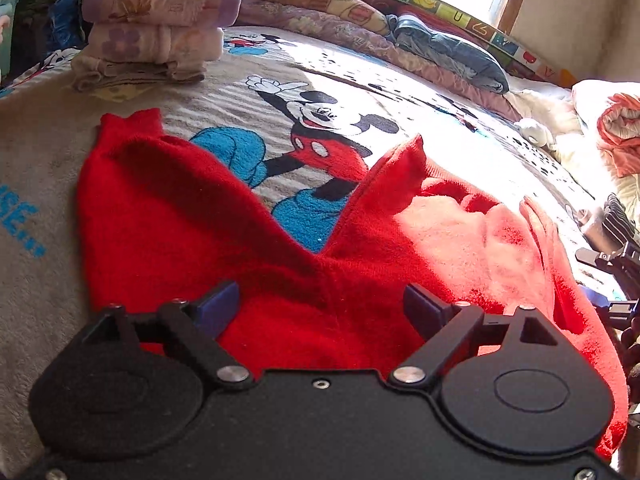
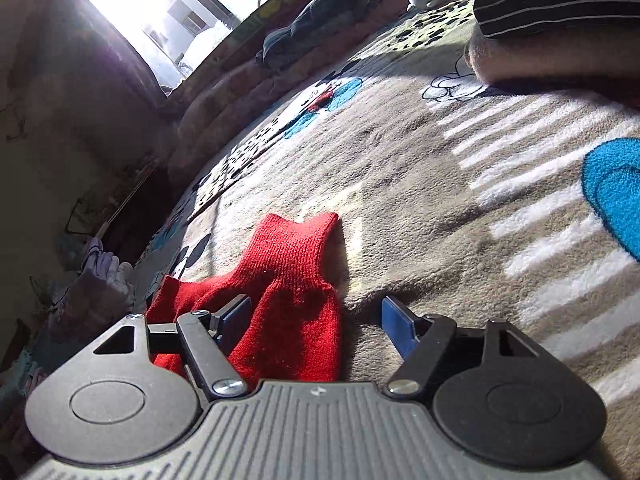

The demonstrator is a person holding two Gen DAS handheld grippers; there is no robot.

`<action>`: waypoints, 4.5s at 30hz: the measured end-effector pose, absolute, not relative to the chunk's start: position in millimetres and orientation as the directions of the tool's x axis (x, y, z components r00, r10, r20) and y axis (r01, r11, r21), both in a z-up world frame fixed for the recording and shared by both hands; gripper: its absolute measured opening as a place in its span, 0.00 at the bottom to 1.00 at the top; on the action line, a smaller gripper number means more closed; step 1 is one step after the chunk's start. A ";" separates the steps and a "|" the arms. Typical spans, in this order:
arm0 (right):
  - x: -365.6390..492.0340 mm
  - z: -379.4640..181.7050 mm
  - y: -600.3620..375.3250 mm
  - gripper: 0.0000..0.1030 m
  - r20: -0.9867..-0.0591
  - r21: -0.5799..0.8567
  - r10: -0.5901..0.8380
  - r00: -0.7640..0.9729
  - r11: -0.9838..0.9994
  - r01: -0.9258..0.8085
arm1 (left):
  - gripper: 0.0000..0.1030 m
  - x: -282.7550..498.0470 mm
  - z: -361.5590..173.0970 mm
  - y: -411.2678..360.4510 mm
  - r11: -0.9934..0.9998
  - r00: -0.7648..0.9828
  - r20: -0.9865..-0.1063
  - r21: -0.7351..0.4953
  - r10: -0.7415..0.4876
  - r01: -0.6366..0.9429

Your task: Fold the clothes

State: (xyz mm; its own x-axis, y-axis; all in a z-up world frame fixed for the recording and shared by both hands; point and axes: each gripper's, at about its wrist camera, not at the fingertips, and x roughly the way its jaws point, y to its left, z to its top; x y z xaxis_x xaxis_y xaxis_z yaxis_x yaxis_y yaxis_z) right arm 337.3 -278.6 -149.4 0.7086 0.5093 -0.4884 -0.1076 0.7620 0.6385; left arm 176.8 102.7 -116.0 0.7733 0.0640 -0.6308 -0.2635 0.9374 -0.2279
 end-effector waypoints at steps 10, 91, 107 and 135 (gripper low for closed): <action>353.6 -144.9 -268.2 0.10 -0.522 0.581 0.516 0.679 0.798 -0.160 | 0.92 181.8 -119.6 97.0 0.946 0.772 -0.631 -0.194 0.083 -0.260; 93.4 -181.2 -360.4 0.48 -0.372 0.852 0.320 0.871 0.491 0.183 | 0.92 59.5 -64.7 -5.8 0.949 0.877 -0.390 0.023 -0.281 0.314; 86.8 -183.6 -385.1 0.05 -0.358 0.842 0.270 0.894 0.506 0.184 | 0.13 15.1 -158.9 -112.4 0.520 0.882 -0.453 0.727 -0.127 0.449; 64.3 -119.9 -234.3 0.28 -0.481 0.060 0.314 0.818 0.943 -0.327 | 0.19 8.1 -130.4 -64.3 0.768 0.822 -0.535 0.438 -0.195 0.468</action>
